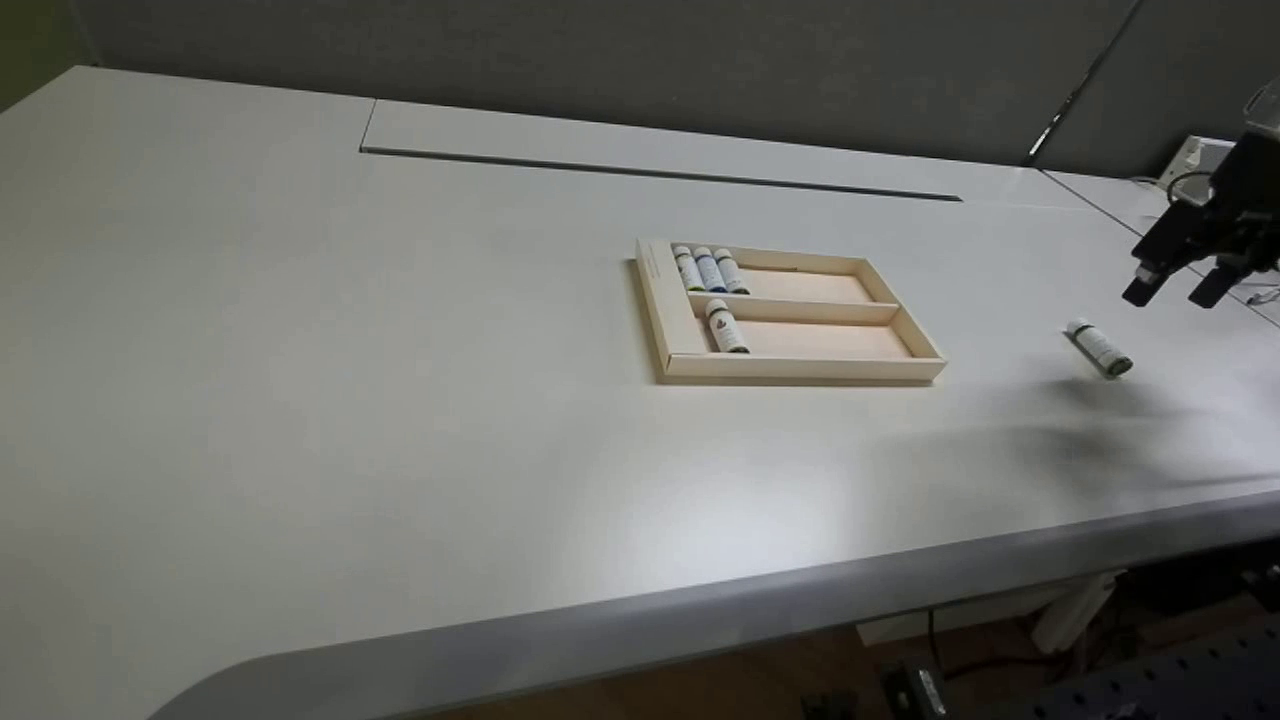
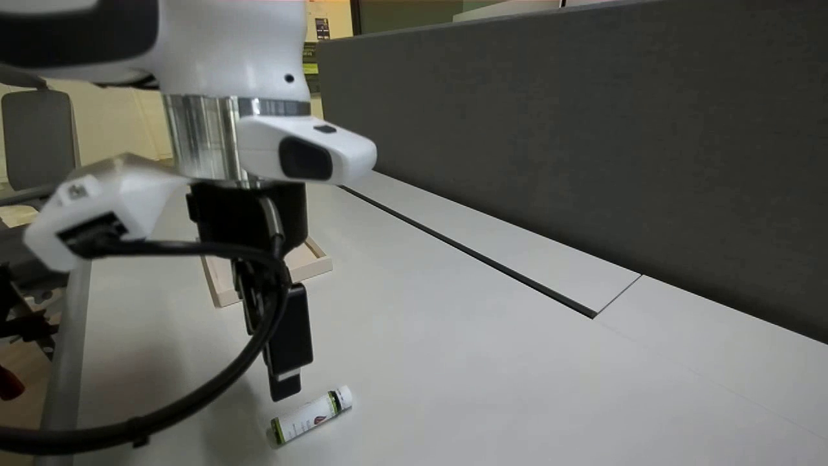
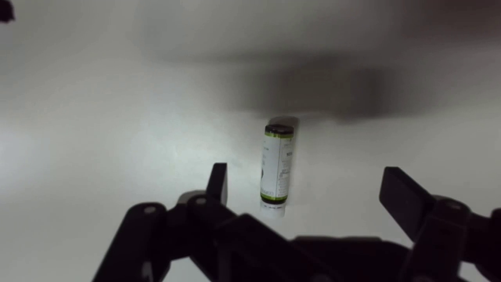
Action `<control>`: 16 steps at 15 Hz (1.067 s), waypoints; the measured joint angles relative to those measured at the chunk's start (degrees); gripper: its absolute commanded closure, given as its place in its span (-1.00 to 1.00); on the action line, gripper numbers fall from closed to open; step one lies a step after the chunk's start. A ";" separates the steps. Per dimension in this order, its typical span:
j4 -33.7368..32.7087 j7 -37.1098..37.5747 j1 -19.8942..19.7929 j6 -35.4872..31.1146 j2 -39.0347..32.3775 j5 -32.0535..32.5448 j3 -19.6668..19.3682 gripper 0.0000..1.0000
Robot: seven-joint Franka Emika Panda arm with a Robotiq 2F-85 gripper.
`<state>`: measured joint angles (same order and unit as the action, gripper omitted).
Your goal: Pick up the bottle from the table and place it on the top part of the tray
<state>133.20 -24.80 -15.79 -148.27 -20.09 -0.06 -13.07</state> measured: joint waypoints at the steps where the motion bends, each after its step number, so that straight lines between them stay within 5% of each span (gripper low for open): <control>1: -0.26 0.00 -0.23 -1.09 -1.56 0.14 0.28 -1.00; 4: -1.30 0.00 -0.92 -5.52 -6.05 0.37 0.94 -1.00; 5: -1.68 0.00 -1.24 -6.90 -7.36 0.49 1.23 -0.50; 6: -2.07 0.00 -1.59 -8.13 -8.55 0.64 1.58 -0.47; 16: -4.30 0.54 -3.12 -12.01 -12.78 1.38 3.45 0.90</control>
<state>128.90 -24.25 -18.92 -160.28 -32.87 1.33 -9.62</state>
